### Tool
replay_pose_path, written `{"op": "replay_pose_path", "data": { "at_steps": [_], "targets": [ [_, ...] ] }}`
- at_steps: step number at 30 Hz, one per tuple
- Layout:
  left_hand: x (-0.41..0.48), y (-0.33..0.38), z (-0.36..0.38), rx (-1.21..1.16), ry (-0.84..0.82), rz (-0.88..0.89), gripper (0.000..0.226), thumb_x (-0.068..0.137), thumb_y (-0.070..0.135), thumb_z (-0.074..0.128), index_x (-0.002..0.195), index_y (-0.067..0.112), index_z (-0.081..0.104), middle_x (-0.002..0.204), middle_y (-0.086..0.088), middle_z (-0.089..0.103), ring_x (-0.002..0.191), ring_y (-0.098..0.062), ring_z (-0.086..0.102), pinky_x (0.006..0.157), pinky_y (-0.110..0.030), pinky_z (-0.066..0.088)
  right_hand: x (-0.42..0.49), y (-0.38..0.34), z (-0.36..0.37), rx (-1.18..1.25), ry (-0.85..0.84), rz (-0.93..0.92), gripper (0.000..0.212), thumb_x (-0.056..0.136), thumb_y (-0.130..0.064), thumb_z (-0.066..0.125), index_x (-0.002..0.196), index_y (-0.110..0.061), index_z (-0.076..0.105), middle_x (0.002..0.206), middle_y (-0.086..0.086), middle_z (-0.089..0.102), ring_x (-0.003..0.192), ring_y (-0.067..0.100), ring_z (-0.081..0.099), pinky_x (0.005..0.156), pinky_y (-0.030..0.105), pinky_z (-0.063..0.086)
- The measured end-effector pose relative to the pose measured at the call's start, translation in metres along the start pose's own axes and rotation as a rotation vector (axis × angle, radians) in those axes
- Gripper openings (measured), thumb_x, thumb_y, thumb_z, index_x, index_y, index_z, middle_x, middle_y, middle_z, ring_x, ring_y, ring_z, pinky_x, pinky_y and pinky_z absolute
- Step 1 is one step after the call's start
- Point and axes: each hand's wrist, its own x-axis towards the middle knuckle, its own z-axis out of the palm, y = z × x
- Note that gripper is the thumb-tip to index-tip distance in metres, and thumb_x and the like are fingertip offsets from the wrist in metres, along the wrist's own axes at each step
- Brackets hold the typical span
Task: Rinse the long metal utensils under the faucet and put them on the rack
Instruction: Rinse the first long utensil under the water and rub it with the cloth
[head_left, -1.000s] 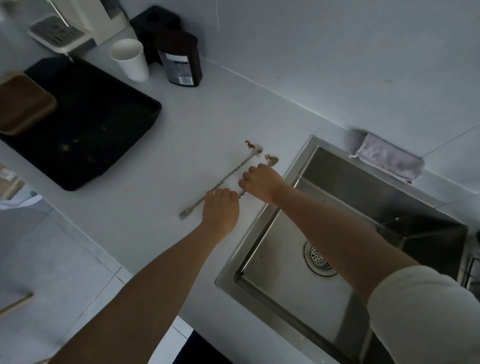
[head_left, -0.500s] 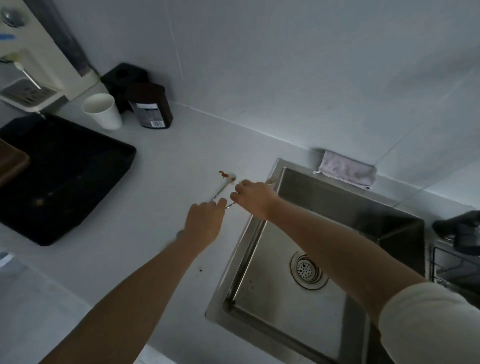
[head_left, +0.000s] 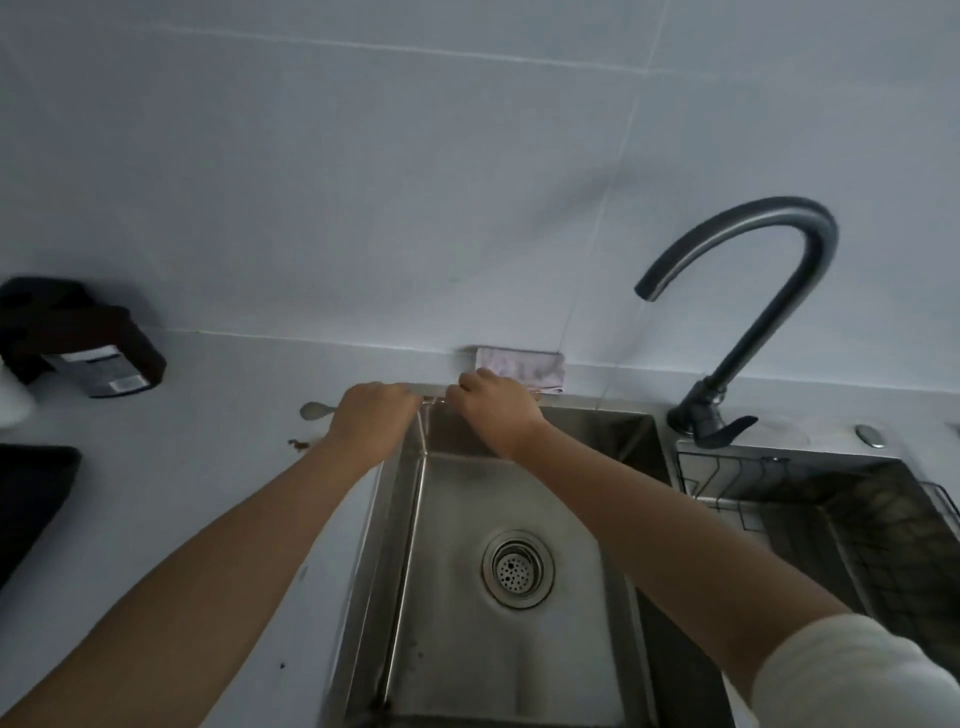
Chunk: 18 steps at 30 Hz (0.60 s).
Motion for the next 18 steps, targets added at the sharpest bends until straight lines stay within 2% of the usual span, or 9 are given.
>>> {"op": "replay_pose_path", "data": {
  "at_steps": [3, 4, 7, 9, 11, 13, 15, 17, 18],
  "targets": [
    [0.020, 0.009, -0.009, -0.059, 0.039, 0.053, 0.020, 0.091, 0.007, 0.047, 0.103, 0.005, 0.063, 0.099, -0.014, 0.068, 0.090, -0.030, 0.064, 0.076, -0.031, 0.049, -0.014, 0.026, -0.003, 0.027, 0.077, 0.088, 0.031, 0.064, 0.013, 0.070, 0.093, 0.004, 0.065, 0.085, 0.021, 0.064, 0.078, 0.035, 0.062, 0.051, 0.033, 0.043],
    [0.026, 0.010, -0.012, -0.066, 0.050, 0.065, 0.019, 0.090, 0.006, 0.049, 0.101, 0.005, 0.064, 0.097, -0.014, 0.068, 0.088, -0.030, 0.064, 0.076, -0.031, 0.049, -0.019, 0.033, -0.004, 0.066, 0.106, 0.124, 0.029, 0.066, 0.008, 0.071, 0.093, 0.002, 0.066, 0.087, 0.020, 0.065, 0.079, 0.035, 0.063, 0.053, 0.034, 0.046],
    [0.043, 0.016, -0.019, 0.010, 0.027, 0.095, 0.018, 0.088, 0.005, 0.049, 0.101, 0.007, 0.061, 0.097, -0.011, 0.067, 0.090, -0.028, 0.064, 0.073, -0.030, 0.047, -0.037, 0.058, -0.008, 0.226, 0.148, 0.285, 0.026, 0.092, -0.010, 0.049, 0.116, -0.003, 0.059, 0.117, 0.016, 0.060, 0.108, 0.031, 0.055, 0.080, 0.036, 0.047],
    [0.052, 0.021, -0.024, 0.024, 0.021, 0.115, 0.020, 0.086, 0.002, 0.050, 0.102, 0.007, 0.061, 0.097, -0.012, 0.067, 0.090, -0.029, 0.063, 0.069, -0.030, 0.044, -0.055, 0.075, -0.013, 0.334, 0.223, 0.447, 0.027, 0.095, -0.016, 0.046, 0.115, -0.004, 0.060, 0.114, 0.012, 0.062, 0.102, 0.028, 0.057, 0.074, 0.027, 0.042],
    [0.063, 0.024, -0.024, 0.030, 0.024, 0.133, 0.021, 0.087, 0.001, 0.049, 0.103, 0.008, 0.061, 0.096, -0.012, 0.066, 0.089, -0.029, 0.063, 0.067, -0.030, 0.041, -0.070, 0.091, -0.016, 0.426, 0.335, 0.610, 0.023, 0.094, -0.017, 0.047, 0.108, -0.004, 0.060, 0.103, 0.011, 0.063, 0.089, 0.025, 0.059, 0.070, 0.028, 0.044],
    [0.070, 0.028, -0.024, 0.012, 0.039, 0.134, 0.021, 0.086, 0.000, 0.050, 0.101, 0.007, 0.062, 0.094, -0.014, 0.067, 0.087, -0.029, 0.064, 0.064, -0.030, 0.036, -0.078, 0.108, -0.016, 0.620, 0.391, 0.810, 0.021, 0.095, -0.017, 0.046, 0.107, -0.005, 0.057, 0.096, 0.009, 0.061, 0.084, 0.024, 0.058, 0.074, 0.033, 0.049],
    [0.075, 0.033, -0.025, -0.029, 0.092, 0.173, 0.018, 0.076, -0.008, 0.059, 0.088, 0.004, 0.067, 0.079, -0.016, 0.068, 0.072, -0.031, 0.066, 0.057, -0.030, 0.037, -0.079, 0.124, -0.012, 0.926, 0.379, 1.003, 0.024, 0.097, -0.020, 0.042, 0.114, -0.006, 0.052, 0.100, 0.010, 0.059, 0.084, 0.020, 0.056, 0.075, 0.031, 0.049],
    [0.081, 0.036, -0.029, -0.050, 0.121, 0.206, 0.018, 0.066, -0.014, 0.065, 0.076, 0.001, 0.068, 0.065, -0.018, 0.066, 0.058, -0.032, 0.065, 0.052, -0.028, 0.036, -0.076, 0.133, -0.007, 1.271, 0.330, 1.106, 0.030, 0.099, -0.023, 0.039, 0.120, -0.005, 0.049, 0.108, 0.013, 0.058, 0.090, 0.022, 0.057, 0.079, 0.031, 0.049],
    [0.084, 0.039, -0.028, -0.038, 0.110, 0.213, 0.019, 0.070, -0.012, 0.061, 0.081, 0.001, 0.068, 0.070, -0.019, 0.067, 0.063, -0.032, 0.065, 0.054, -0.027, 0.034, -0.074, 0.136, -0.004, 1.411, 0.305, 1.134, 0.031, 0.099, -0.024, 0.038, 0.120, -0.005, 0.049, 0.108, 0.014, 0.058, 0.093, 0.024, 0.058, 0.080, 0.032, 0.050]
  ]
}}
